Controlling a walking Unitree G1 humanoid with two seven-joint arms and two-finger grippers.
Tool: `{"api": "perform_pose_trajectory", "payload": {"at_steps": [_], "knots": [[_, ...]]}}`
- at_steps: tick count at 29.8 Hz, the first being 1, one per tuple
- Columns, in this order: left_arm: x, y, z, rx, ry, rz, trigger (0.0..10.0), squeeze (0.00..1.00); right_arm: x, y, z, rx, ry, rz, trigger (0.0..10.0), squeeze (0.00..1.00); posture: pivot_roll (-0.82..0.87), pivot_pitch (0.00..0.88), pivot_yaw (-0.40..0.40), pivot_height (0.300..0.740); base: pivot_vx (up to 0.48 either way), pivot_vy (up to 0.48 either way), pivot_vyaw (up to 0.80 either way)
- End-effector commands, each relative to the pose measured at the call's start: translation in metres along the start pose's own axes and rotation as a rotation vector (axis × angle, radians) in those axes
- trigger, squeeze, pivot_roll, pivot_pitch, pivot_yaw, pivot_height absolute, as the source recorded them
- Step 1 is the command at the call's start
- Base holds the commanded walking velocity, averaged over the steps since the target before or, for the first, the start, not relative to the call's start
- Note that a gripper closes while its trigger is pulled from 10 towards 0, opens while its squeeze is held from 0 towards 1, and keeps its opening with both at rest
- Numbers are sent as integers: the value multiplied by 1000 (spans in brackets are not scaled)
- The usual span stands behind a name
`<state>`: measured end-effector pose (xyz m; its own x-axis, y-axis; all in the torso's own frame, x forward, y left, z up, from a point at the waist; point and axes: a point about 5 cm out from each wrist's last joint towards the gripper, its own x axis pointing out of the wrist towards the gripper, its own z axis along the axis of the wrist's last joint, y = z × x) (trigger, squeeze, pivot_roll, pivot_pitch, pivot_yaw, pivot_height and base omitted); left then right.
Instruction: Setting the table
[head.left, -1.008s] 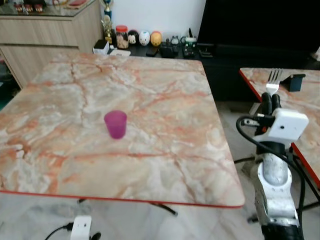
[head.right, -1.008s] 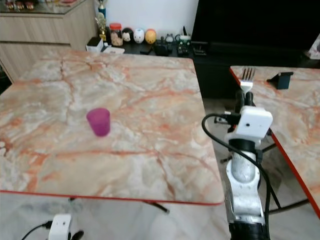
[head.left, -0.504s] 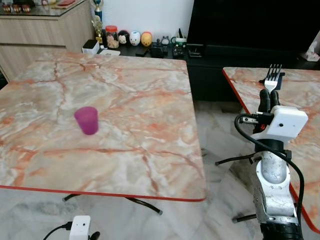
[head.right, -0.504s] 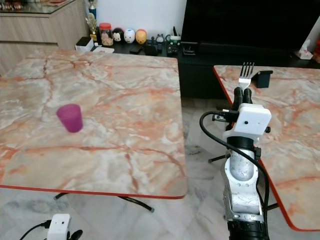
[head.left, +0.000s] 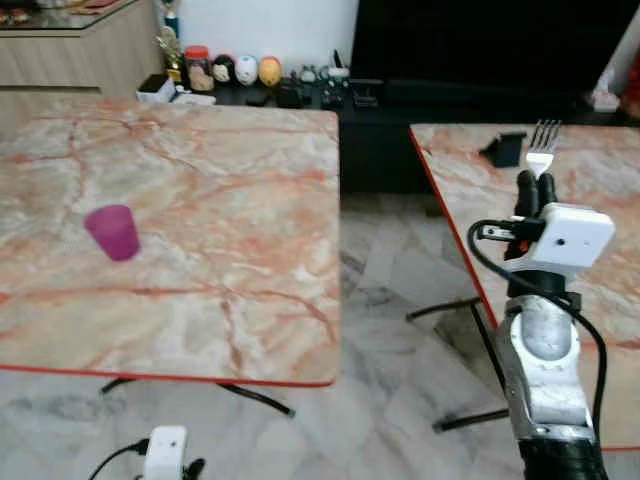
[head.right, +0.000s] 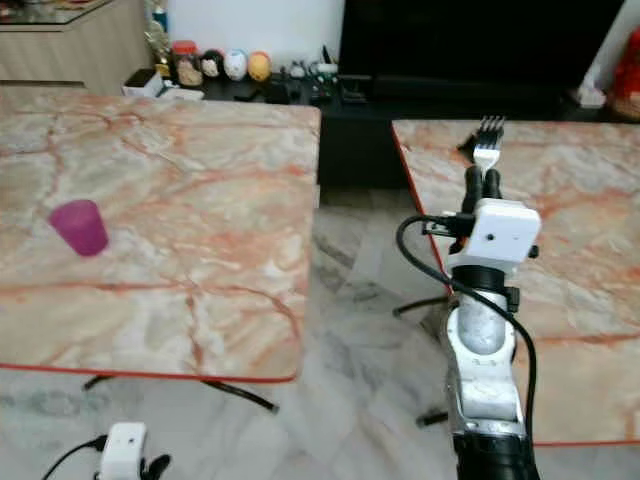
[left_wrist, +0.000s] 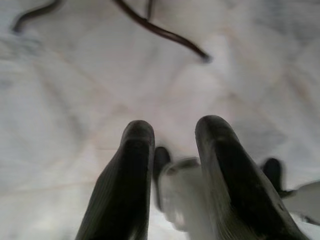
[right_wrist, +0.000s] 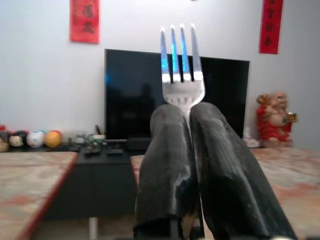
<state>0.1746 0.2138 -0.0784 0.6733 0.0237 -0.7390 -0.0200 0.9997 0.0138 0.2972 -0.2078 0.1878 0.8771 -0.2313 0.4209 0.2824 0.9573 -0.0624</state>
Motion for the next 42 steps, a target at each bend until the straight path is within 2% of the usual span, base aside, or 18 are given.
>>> {"api": "perform_pose_trajectory", "payload": {"at_steps": [1, 8, 42], "knots": [[-2, 7, -2, 12, 15, 18, 10000, 0, 4, 2, 7, 7, -26, 3, 10000, 0, 29, 0, -44, 727, 0, -315, 0], [-2, 9, -2, 8, 15, 25, 10000, 0, 5, 9, 8, 21, -29, 16, 10000, 0, 34, 0, -44, 727, 0, -312, 0], [-1, 5, -3, 6, 20, 16, 10000, 0, 8, 8, 9, 21, -29, 8, 10000, 0, 32, 0, -47, 727, 0, -312, 0]]}}
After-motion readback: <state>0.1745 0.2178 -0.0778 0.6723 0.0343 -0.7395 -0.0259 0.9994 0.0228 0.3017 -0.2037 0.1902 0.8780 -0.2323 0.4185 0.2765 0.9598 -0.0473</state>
